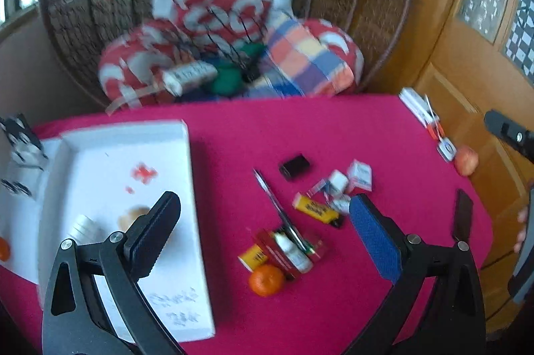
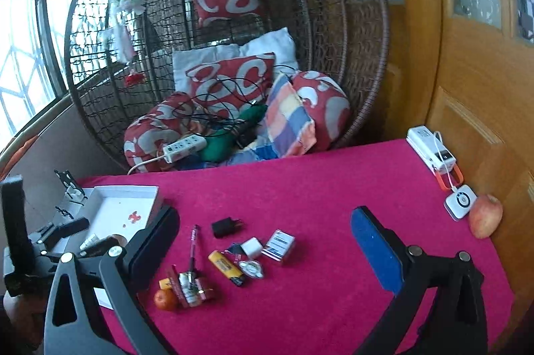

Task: Organize rigid objects
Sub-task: 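Move both tools back to the item cluster and grasp the tangerine with the left gripper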

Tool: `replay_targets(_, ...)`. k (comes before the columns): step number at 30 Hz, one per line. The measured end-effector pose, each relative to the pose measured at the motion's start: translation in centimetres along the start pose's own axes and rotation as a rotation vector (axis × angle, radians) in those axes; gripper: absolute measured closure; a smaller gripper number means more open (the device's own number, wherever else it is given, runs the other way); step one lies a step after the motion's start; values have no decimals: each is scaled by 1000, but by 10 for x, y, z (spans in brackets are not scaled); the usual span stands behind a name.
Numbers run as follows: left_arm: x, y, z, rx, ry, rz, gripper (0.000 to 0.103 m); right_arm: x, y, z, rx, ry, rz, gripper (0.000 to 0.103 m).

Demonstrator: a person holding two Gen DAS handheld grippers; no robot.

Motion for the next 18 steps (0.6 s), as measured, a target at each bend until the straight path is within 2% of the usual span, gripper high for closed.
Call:
replay_targets(3, -23, 5, 21, -59, -107, 3, 1, -6, 12, 3, 0, -20, 18, 0)
replay_targets(5, -37, 10, 30, -72, -147, 36, 1, -10, 19, 6, 1, -36, 24, 0)
replay_targets(8, -60, 16, 45, -78, -222, 65, 13, -16, 29, 11, 4, -57, 34, 0)
replay_targets(11, -72, 16, 59, -53, -273, 55, 19, -17, 35, 15, 8, -72, 36, 0)
replay_targets(16, -82, 3, 76, 23, -329, -17, 22, -21, 45, 22, 12, -99, 27, 0)
replay_targets(18, -85, 1, 82, 34, -346, -22, 30, -24, 50, 26, 12, -117, 32, 0)
Point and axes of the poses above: each gripper's, at about its wrist camera, not at the fingertips, and z roughly the way its jaws point, y to its right, x to its top, the point moved 4 cm from there along z, roughly the way its jaws point, and after that the axes turned 5 degrees about -z, right-handed, at the moved point
